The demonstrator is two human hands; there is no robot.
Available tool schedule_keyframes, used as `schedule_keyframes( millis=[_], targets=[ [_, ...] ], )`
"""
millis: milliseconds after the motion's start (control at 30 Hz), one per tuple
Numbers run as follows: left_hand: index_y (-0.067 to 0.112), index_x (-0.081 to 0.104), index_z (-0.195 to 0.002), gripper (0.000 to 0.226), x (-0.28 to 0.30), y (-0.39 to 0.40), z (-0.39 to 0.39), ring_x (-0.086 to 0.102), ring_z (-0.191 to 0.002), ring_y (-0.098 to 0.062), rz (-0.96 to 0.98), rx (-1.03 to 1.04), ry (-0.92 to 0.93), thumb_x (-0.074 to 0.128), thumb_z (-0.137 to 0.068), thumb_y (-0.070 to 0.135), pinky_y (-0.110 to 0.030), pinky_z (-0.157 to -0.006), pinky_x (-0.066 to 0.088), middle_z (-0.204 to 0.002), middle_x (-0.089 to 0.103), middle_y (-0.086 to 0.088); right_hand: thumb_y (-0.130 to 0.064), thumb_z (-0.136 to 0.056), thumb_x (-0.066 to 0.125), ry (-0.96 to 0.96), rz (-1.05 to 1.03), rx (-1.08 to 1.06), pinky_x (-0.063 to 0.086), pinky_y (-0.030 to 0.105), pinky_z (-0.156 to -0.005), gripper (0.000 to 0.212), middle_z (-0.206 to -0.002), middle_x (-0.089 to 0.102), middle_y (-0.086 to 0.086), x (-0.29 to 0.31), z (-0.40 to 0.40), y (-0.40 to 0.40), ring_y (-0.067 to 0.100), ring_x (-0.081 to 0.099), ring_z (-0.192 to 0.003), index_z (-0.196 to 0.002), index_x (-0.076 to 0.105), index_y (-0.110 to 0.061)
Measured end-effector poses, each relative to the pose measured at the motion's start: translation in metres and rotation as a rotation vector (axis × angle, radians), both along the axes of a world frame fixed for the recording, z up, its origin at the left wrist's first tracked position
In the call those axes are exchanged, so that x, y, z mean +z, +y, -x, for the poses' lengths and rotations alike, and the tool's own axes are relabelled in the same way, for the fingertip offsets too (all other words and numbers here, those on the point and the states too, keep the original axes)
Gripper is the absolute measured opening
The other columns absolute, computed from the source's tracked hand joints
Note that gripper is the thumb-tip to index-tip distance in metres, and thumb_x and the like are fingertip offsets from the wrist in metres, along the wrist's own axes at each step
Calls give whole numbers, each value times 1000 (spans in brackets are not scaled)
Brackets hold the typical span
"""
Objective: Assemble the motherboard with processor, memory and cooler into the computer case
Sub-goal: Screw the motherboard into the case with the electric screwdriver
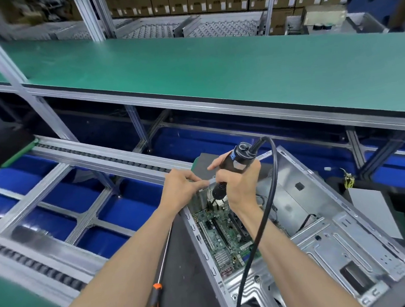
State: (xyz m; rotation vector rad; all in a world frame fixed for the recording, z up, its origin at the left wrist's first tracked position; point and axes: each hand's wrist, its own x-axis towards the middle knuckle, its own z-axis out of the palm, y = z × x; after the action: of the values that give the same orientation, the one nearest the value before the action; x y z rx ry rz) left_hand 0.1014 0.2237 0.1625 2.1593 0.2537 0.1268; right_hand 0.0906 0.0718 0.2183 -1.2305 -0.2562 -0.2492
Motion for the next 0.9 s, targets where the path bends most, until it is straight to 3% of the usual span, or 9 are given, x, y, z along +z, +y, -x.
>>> schedule_keyframes(
  millis=[100, 267, 400, 467, 567, 633, 733, 833, 900],
  targets=[
    [26, 72, -57, 24, -2, 1, -1, 47, -45, -5, 27, 10, 7, 92, -66, 37, -28, -51, 41, -49, 62, 8, 16, -51, 51, -8, 12, -7, 50, 19, -65, 22, -68, 66, 10, -5, -3, 4, 8, 63, -64, -68, 65, 14],
    [27, 70, -56, 26, -4, 1, 0, 44, -42, 1, 14, 7, -17, 90, -67, 38, -13, -45, 33, -46, 58, 16, 16, -52, 52, -27, 45, 23, 50, 18, -64, 21, -67, 67, 5, -12, -6, 8, 9, 63, -64, -68, 65, 11],
    [23, 71, -60, 21, -4, 2, 1, 44, -42, 2, 24, 7, -16, 87, -72, 31, -12, -46, 32, -45, 55, 17, 9, -54, 59, -48, 118, 89, 50, 19, -63, 21, -67, 69, 4, -13, -7, 11, 9, 62, -64, -65, 68, -6],
    [17, 76, -70, 12, -2, 3, 2, 42, -43, 1, 56, -7, 10, 85, -76, 23, -22, -49, 36, -47, 56, 15, 8, -54, 59, -50, 181, 162, 52, 25, -62, 22, -67, 68, 12, -12, -9, 15, 16, 62, -64, -66, 70, -6],
    [10, 78, -91, 14, 4, 5, 5, 44, -56, -18, 142, -61, 41, 80, -79, 15, -40, -56, 44, -62, 69, 0, 12, -53, 56, -45, 198, 266, 54, 26, -64, 26, -70, 68, 18, -8, -14, 19, 20, 63, -67, -71, 72, 2],
    [12, 78, -85, 6, 6, 6, 6, 49, -56, -20, 139, -66, 50, 80, -80, 14, -44, -59, 49, -67, 71, -12, 16, -53, 54, -55, 177, 300, 54, 21, -66, 27, -71, 70, 12, -6, -16, 20, 15, 66, -68, -74, 69, 10],
    [22, 74, -68, 15, 7, 5, 5, 58, -57, -12, 93, -44, 41, 82, -80, 17, -36, -62, 52, -61, 67, 2, 20, -54, 53, -58, 134, 325, 53, 20, -67, 25, -68, 67, 4, -6, -19, 19, 11, 65, -67, -71, 65, 6],
    [26, 71, -64, 21, 6, 5, 3, 62, -61, -13, 93, -31, 58, 84, -79, 17, -38, -64, 55, -61, 68, -2, 21, -54, 51, -57, 130, 324, 54, 19, -67, 31, -68, 68, 2, -6, -19, 19, 10, 66, -68, -71, 66, 0],
    [29, 70, -61, 25, 5, 5, 3, 63, -61, -11, 83, -22, 60, 84, -78, 17, -34, -65, 53, -59, 67, 6, 20, -54, 51, -63, 153, 318, 54, 19, -68, 30, -70, 69, 3, -6, -20, 19, 10, 66, -70, -72, 67, 2]
  ],
)
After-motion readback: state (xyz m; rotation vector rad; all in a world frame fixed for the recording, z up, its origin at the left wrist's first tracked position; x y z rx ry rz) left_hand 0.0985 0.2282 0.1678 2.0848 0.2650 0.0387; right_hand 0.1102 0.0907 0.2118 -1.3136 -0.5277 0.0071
